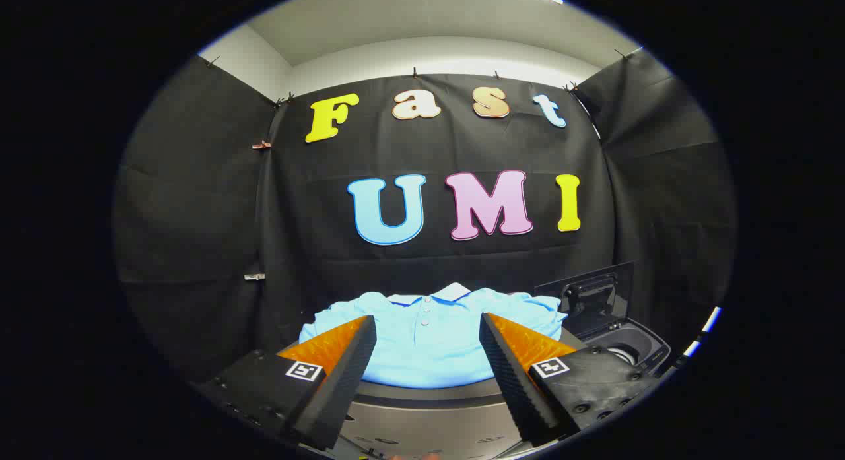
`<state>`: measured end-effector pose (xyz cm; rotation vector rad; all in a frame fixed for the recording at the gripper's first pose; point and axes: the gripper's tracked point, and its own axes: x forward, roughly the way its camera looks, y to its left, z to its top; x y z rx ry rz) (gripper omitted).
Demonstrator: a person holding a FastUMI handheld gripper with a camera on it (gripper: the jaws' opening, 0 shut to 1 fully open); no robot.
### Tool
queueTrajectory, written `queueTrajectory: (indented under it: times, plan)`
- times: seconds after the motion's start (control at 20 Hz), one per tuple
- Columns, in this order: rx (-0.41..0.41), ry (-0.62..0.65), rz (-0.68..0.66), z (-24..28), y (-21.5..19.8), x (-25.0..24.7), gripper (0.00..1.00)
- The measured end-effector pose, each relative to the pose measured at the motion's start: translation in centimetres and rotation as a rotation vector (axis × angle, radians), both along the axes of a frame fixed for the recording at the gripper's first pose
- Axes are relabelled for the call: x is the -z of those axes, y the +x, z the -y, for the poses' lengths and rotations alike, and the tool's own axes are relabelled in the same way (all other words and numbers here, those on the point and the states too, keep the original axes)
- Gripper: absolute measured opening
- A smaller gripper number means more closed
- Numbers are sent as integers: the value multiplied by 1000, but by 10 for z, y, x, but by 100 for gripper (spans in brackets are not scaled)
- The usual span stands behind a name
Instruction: Put the clothes into the washing machine and then close the washing machine lid.
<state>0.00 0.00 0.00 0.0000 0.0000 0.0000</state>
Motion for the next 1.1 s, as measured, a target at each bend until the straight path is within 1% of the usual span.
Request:
queueTrajectory:
  times: [0.7,0.95,1.1]
  plan:
    - [4,1,-12,-7,7,6,99]
    - [19,-2,-28,-4,17,9,99]
    - [33,9,-58,-1,32,9,99]
